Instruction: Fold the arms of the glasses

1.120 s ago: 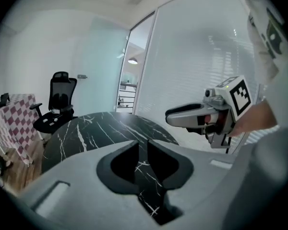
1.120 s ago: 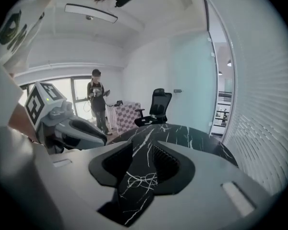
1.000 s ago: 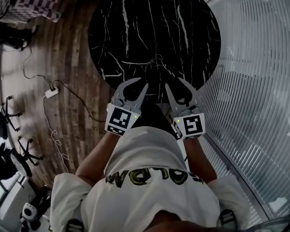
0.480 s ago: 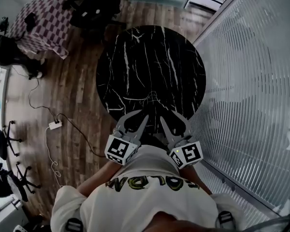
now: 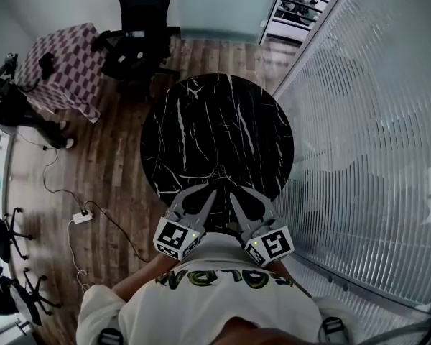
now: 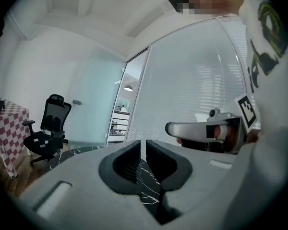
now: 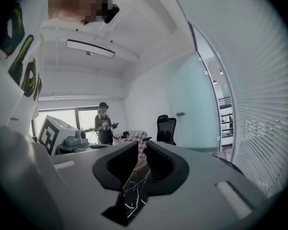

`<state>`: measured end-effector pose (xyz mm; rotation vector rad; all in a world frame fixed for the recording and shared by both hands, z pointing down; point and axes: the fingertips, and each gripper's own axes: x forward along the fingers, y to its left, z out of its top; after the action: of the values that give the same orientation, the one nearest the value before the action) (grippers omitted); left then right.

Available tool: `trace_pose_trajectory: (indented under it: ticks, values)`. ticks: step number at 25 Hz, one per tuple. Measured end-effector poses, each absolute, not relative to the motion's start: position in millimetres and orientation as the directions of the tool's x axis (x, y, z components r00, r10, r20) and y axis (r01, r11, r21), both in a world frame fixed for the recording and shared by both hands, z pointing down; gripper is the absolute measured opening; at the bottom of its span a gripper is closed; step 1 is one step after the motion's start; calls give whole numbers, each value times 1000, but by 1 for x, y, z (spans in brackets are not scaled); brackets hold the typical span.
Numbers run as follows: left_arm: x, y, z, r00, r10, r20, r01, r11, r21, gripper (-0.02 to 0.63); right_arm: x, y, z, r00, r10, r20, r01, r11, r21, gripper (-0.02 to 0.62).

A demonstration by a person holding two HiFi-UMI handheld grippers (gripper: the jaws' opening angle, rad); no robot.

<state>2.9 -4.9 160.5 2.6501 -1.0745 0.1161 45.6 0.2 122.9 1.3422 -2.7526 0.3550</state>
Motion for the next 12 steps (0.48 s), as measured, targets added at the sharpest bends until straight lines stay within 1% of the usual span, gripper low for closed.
trace_pose_trajectory:
  ticks: [9, 12]
  values:
    - [11, -5, 154, 735, -659, 160, -677, -697, 237, 2, 45, 1, 122, -622, -768, 152, -782, 599, -173, 35]
    - [13, -3, 154, 742, -652, 154, -668, -701, 249, 0, 46, 3, 122, -621, -768, 154, -783, 599, -170, 28]
